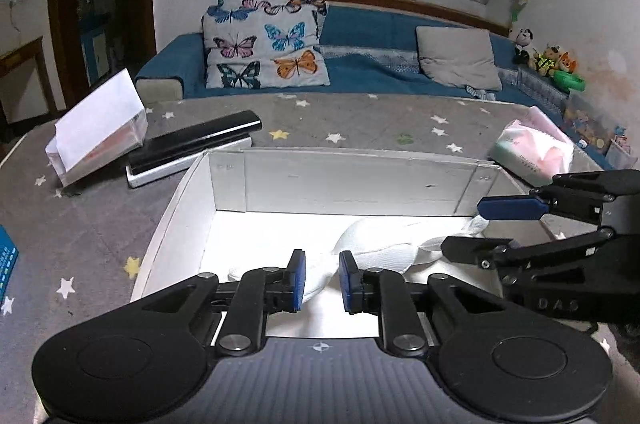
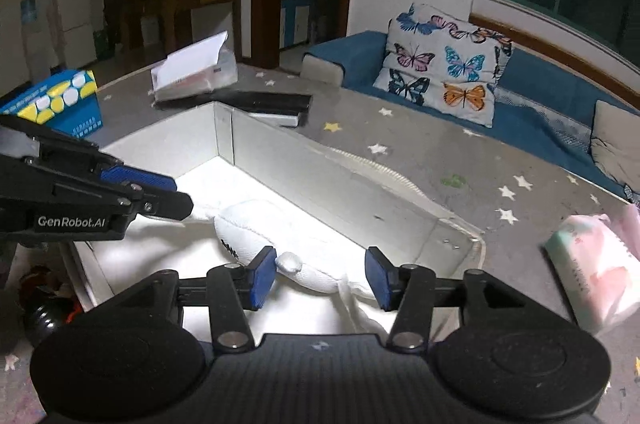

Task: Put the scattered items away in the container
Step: 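Lower the rabbit into the box and open the left gripper, then move the left gripper to the peanut-shaped toy and close on it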

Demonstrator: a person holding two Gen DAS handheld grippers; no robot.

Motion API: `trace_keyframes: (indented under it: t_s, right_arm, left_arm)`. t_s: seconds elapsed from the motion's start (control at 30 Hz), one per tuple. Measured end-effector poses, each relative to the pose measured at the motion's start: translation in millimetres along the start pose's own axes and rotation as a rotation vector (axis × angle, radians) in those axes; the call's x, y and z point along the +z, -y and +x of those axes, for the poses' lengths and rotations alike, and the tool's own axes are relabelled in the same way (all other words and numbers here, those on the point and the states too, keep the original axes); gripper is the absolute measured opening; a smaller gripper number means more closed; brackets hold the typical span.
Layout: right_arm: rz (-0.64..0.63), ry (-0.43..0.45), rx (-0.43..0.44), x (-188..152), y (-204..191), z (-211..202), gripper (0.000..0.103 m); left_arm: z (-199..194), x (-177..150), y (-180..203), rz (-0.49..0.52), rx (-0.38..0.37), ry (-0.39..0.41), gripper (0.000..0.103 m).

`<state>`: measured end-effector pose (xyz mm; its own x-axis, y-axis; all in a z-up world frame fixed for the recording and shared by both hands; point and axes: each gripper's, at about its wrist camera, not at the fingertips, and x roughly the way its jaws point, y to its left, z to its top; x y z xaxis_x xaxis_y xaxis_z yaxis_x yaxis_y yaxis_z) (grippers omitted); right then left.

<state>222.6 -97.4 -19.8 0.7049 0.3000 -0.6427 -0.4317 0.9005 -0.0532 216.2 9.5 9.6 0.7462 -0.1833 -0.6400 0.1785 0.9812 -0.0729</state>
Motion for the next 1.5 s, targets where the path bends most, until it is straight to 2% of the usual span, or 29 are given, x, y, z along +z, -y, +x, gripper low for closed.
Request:
trace_keyframes:
  t_s: [0.23, 0.37, 0.63, 0.93, 1.07, 1.5]
  right_arm:
    - [0.006, 0.065, 0.001, -7, -4, -39, 0.051]
    - [0.001, 0.101, 0.008, -14, -10, -63, 0.057]
    - [-0.020, 0.144, 0.015, -36, -23, -107, 0.061]
    - [-0.021, 0.136, 0.031, -65, -32, -132, 0.062]
    - [-0.014, 0.127, 0.035, -80, -35, -139, 0.071]
    - [0.031, 0.068, 0.059, -134, -39, -156, 0.075]
  left_arm:
    - [-27, -7, 11, 0.003, -0.020, 0.040, 0.020]
    - [-43, -16, 21, 0.029, -0.019, 0.060, 0.021]
    - [-71, -39, 35, 0.040, -0.036, 0.085, 0.022]
    - [-89, -64, 55, 0.066, -0.076, 0.076, 0.022]
    - [-93, -75, 62, 0.058, -0.101, 0.061, 0.022]
    - [-99, -111, 76, 0.036, -0.169, -0.002, 0.022]
